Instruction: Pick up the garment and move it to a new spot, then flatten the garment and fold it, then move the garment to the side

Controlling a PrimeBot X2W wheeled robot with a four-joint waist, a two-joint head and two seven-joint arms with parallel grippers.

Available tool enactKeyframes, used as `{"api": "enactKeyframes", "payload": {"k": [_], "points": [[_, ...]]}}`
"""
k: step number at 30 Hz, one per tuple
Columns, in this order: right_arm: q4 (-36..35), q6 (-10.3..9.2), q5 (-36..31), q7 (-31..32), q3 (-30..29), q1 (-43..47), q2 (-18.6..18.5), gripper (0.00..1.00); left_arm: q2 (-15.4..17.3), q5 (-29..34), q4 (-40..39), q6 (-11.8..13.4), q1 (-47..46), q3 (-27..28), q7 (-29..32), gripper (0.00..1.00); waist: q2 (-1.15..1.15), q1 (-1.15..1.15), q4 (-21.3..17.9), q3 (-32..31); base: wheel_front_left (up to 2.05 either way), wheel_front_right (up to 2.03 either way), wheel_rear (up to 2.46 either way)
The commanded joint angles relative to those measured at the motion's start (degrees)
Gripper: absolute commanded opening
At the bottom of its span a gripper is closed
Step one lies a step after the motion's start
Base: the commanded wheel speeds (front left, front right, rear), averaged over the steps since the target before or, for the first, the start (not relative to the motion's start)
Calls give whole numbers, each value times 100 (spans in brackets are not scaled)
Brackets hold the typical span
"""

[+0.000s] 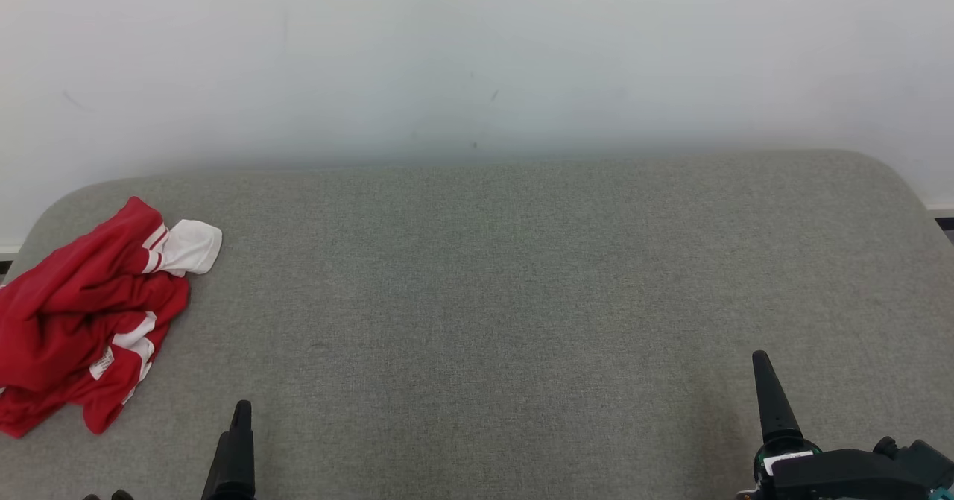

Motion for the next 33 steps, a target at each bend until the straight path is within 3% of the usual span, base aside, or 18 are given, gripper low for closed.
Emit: {"api": "enactKeyframes", "payload": {"k": [1,14,33], "points": [[-90,-4,-131,-52,20,-22,-9,100,37,185,-101,6,-10,-25,-50,100,0,0,4,-2,0,0,0],[-65,-6,-1628,-298,119,33,11,100,46,1818,-227,123,103,-132,-298,100,0,0,70,-27,0,0,0],[60,-7,-3206,-569,208,78,26,100,57,3315,-195,192,81,-164,-569,100,0,0,178,-59,0,0,0]]}}
